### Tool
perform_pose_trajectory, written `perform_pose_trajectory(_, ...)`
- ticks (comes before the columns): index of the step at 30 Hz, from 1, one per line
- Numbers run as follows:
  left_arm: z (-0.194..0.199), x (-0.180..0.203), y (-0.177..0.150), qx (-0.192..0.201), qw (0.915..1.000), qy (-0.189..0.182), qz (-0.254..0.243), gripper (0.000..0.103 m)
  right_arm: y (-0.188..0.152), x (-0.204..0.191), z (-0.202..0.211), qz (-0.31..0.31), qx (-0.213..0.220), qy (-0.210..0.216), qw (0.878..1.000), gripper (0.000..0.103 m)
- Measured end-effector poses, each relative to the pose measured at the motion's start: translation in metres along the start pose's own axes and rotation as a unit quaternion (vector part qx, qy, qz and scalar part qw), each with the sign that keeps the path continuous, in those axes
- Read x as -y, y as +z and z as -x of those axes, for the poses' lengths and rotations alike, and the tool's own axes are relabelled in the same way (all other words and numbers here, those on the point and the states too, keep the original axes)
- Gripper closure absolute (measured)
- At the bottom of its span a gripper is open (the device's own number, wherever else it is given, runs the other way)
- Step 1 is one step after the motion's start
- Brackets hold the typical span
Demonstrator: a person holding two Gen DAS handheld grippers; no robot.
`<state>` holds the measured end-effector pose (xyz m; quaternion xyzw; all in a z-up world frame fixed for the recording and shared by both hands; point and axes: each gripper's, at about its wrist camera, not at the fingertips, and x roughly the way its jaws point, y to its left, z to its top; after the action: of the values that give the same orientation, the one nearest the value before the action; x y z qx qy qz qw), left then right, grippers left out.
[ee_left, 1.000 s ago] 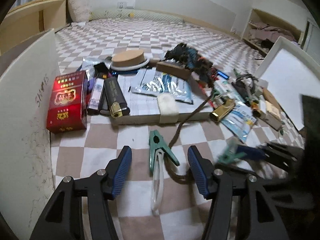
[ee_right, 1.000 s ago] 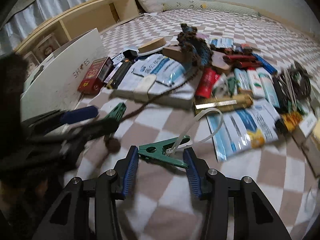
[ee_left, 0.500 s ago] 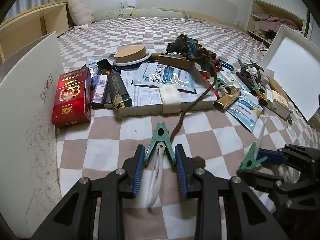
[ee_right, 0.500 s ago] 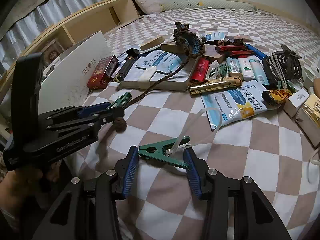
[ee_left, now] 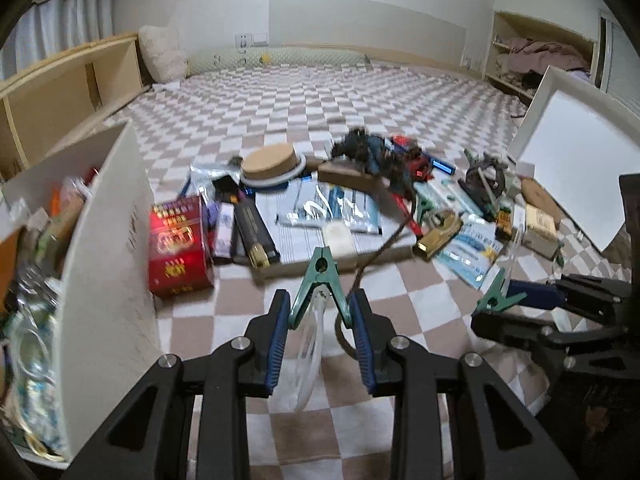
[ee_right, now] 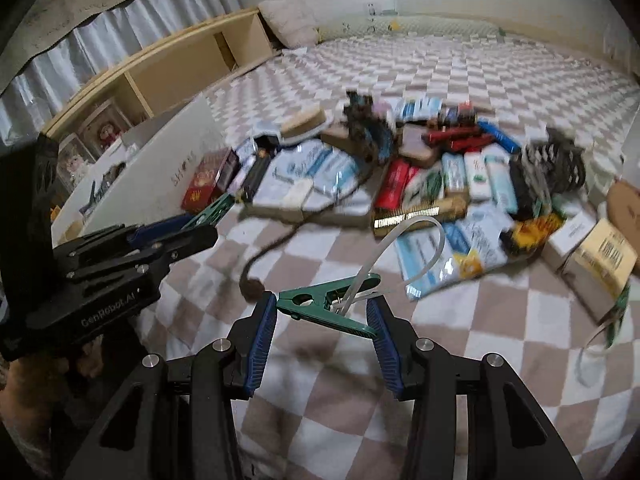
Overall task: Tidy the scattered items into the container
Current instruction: 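Carry the green clothespin in the right tool over the white box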
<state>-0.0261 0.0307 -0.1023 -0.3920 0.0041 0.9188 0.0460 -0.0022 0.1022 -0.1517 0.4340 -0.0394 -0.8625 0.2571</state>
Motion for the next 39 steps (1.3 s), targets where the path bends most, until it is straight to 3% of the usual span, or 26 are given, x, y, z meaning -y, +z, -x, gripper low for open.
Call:
perform_pose_trajectory(12, 0.05, -0.031, 0.031, 0.064, 0.9975, 0.022, 0.021, 0.073, 0.045, -0.033, 0.02, 0.042, 0.041, -0.009, 0.998, 0.055)
perform_pose_trajectory(20, 0.08, -0.072, 0.035, 0.091, 0.9932, 0.051, 0.051, 0.073, 0.068, -0.067, 0.019, 0.07, 0.058, 0.018, 0.996, 0.055)
perform_pose_trajectory(29, 0.114, -0.138, 0.024, 0.106, 0.9826, 0.124, 0.087, 0.073, 0.095, -0.116, 0.006, 0.106, 0.06, 0.069, 0.99, 0.055)
perform_pose_trajectory(39, 0.139, -0.205, 0.004, 0.103, 0.9678, 0.178, 0.144, 0.073, 0.113, -0.173, -0.008, 0.164, 0.058, 0.096, 0.98, 0.055)
